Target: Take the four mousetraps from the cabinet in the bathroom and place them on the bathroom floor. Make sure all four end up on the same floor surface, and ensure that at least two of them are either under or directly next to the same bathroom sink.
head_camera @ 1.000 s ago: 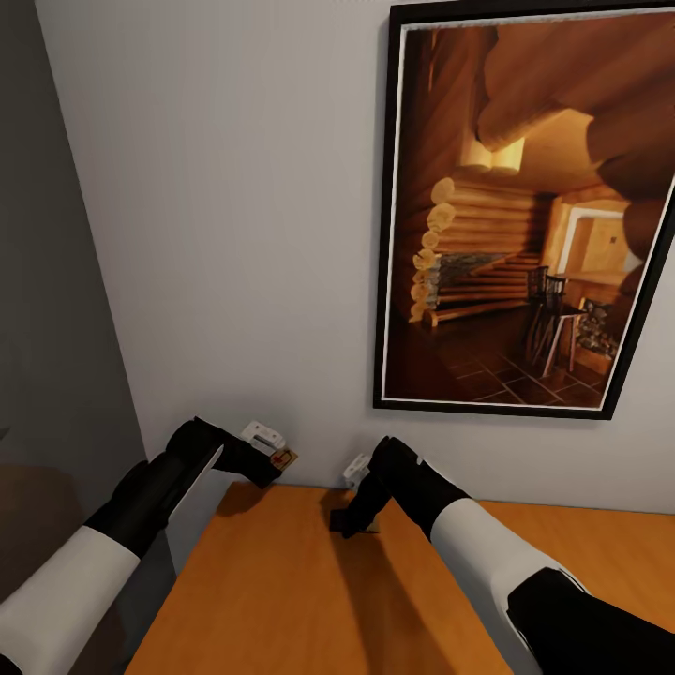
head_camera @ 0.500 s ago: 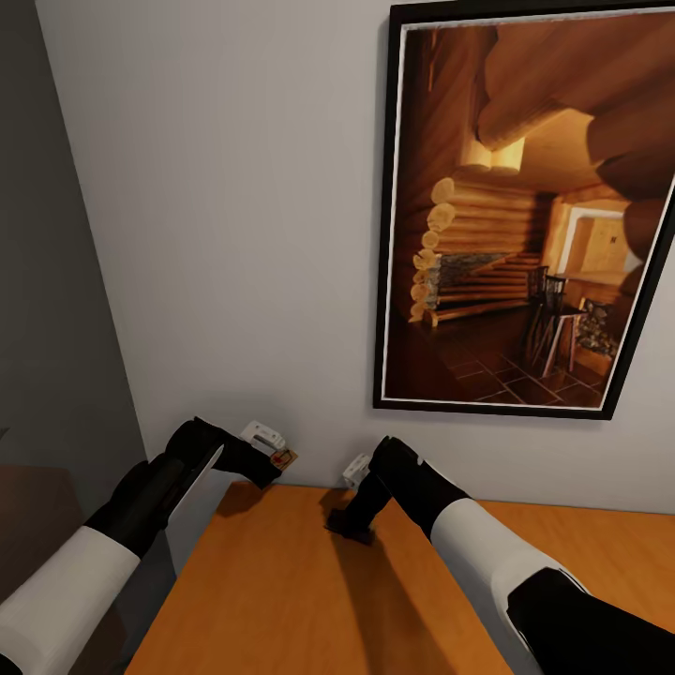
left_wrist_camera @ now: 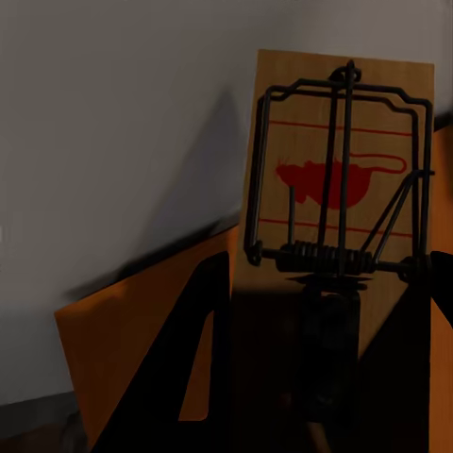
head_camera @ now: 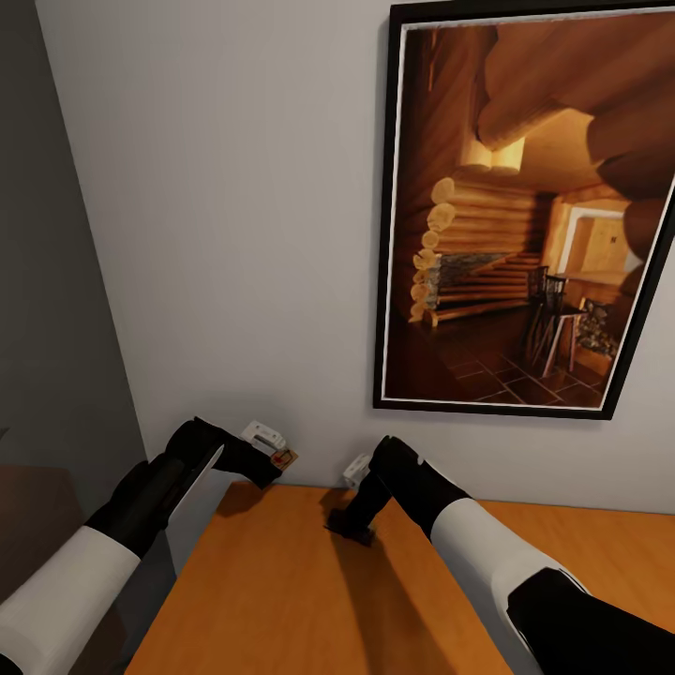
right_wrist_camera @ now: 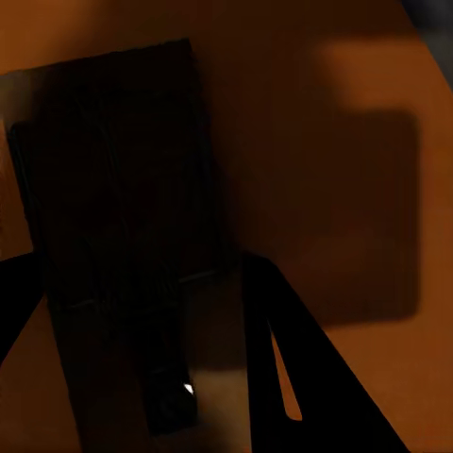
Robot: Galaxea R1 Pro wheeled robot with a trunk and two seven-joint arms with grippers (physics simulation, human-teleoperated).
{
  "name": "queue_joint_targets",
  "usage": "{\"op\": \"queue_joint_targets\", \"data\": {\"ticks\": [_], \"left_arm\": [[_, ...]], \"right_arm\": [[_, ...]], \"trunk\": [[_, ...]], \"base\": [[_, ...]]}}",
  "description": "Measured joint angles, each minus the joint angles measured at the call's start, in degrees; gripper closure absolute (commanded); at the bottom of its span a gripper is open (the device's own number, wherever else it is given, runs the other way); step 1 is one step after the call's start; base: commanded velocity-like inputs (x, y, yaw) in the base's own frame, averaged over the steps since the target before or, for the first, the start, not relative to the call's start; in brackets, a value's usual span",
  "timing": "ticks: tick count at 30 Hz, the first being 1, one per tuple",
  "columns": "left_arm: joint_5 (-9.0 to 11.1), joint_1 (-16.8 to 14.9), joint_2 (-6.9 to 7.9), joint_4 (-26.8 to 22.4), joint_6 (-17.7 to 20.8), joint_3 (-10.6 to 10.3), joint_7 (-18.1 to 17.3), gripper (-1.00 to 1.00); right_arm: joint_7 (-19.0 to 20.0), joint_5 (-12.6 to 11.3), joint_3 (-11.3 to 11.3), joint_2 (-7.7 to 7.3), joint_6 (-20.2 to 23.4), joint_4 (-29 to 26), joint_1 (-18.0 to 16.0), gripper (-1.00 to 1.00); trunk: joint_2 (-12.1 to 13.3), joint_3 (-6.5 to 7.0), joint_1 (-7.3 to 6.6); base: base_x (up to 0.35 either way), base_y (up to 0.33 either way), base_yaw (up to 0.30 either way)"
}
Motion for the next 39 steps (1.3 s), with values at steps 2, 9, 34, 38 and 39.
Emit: {"op": "queue_joint_targets", "data": {"ticks": [2,9,34,38,39], "left_arm": [[0.0,0.0,0.01,0.0,0.0,0.0,0.0,1.00],[0.1,0.0,0.12,0.0,0.0,0.0,0.1,1.00],[0.2,0.0,0.07,0.1,0.0,0.0,0.0,1.00],[0.2,0.0,0.07,0.1,0.0,0.0,0.0,1.00],[0.2,0.0,0.07,0.1,0.0,0.0,-0.1,1.00]], "right_arm": [[0.1,0.2,-0.1,0.01,1.2,-0.3,0.0,1.00],[0.5,0.1,-0.3,0.01,11.9,-11.3,0.0,1.00],[-0.2,0.3,-0.4,0.00,11.9,-17.9,0.0,1.00],[-0.2,0.3,-0.5,0.00,11.9,-20.0,0.0,1.00],[-0.2,0.3,-0.5,0.00,11.9,-20.2,0.0,1.00]], "trunk": [[0.0,-0.01,0.00],[0.0,-0.01,0.00],[0.0,-0.01,0.00],[0.0,-0.01,0.00],[0.0,-0.01,0.00]], "base": [[0.000,0.000,0.000],[0.000,0.000,0.000],[0.000,0.000,0.000],[0.000,0.000,0.000],[0.000,0.000,0.000]]}}
